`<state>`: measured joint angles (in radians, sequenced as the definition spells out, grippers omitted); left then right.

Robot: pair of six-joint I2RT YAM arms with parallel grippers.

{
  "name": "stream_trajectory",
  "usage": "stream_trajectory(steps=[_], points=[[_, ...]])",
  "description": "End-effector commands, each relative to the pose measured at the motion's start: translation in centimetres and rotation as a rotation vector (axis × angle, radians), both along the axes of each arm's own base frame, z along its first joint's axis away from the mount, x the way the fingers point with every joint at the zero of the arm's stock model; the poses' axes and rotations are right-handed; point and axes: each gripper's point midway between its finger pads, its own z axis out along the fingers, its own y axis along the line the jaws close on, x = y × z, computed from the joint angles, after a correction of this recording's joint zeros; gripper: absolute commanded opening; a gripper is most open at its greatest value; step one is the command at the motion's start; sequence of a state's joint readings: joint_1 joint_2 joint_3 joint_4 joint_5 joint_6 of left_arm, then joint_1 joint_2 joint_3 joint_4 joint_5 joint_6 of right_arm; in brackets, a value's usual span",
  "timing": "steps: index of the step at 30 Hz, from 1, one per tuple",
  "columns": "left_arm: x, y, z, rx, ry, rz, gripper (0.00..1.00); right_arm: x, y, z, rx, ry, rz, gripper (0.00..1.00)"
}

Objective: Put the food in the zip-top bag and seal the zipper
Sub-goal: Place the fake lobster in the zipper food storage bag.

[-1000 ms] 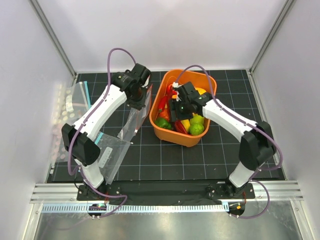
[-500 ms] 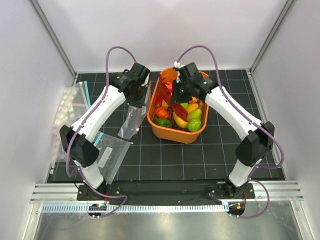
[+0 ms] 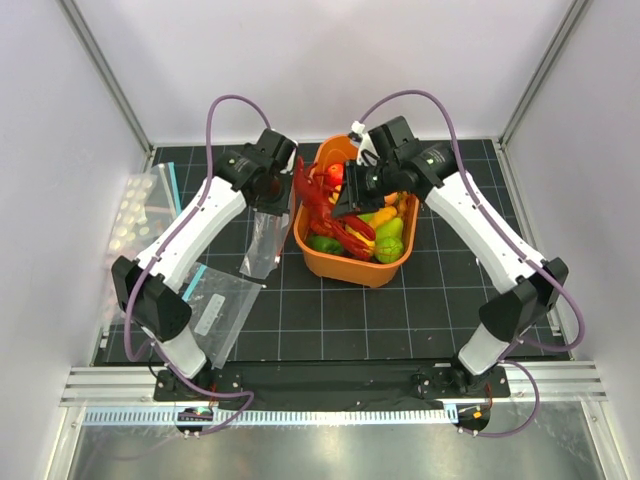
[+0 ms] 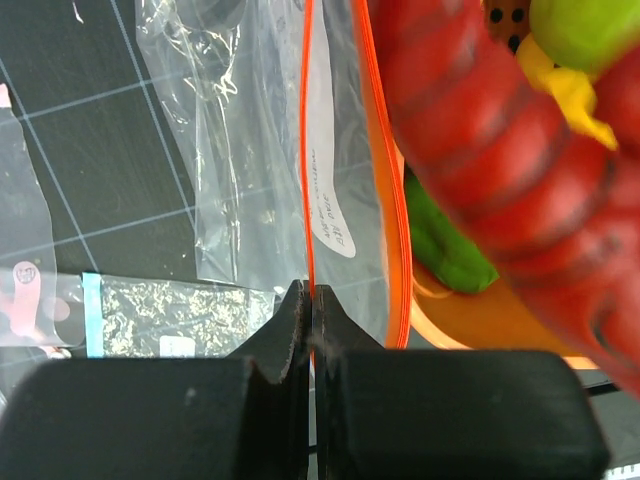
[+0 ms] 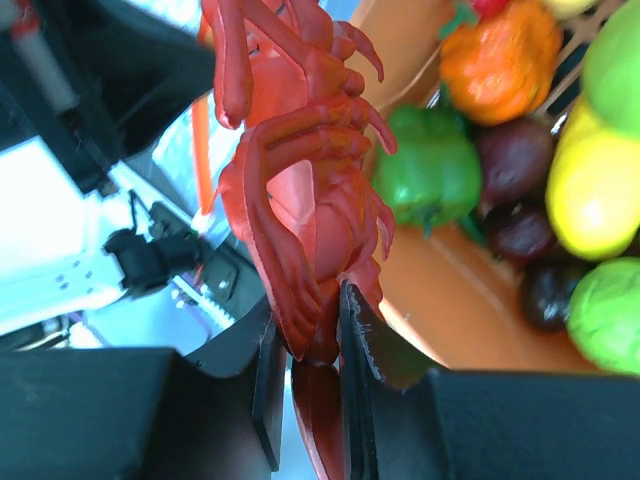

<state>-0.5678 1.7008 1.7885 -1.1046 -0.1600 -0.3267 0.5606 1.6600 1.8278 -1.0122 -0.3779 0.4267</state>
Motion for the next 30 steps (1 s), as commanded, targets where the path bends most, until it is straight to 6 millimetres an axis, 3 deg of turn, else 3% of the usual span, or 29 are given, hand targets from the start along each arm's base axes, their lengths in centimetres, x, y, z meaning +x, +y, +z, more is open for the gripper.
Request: stream_trajectory(steps=[1,9,16,26,30], points=[[0.8,-0.4,2.2,-0.057,-0.088,-0.005,0.0,-3.4,-0.7,4.6,0.102,-0.019,0.016,0.01],[1.0,-0.8,2.1,-0.08,-0.097,0.0,0.0,-7.4,-2.0,6.7,0.181,0.038,-0.008,0.01],[1.2,-1.4,2.6,-0.126,-0.13,-0.011,0.0,-9.4,-0.7,8.3,0.328,0.166,-0.02,0.01],[1.1,-2.2,3.9,-0.215,-0.19,-0.013,0.0,-8.4,1.6,8.6,0.427,0.326,-0.094,0.01],[0.9,-2.3,4.2,-0.226,-0.197,-0.024,0.0,-7.6,2.2,7.0,0.421,0.408,-0.159,0.01]])
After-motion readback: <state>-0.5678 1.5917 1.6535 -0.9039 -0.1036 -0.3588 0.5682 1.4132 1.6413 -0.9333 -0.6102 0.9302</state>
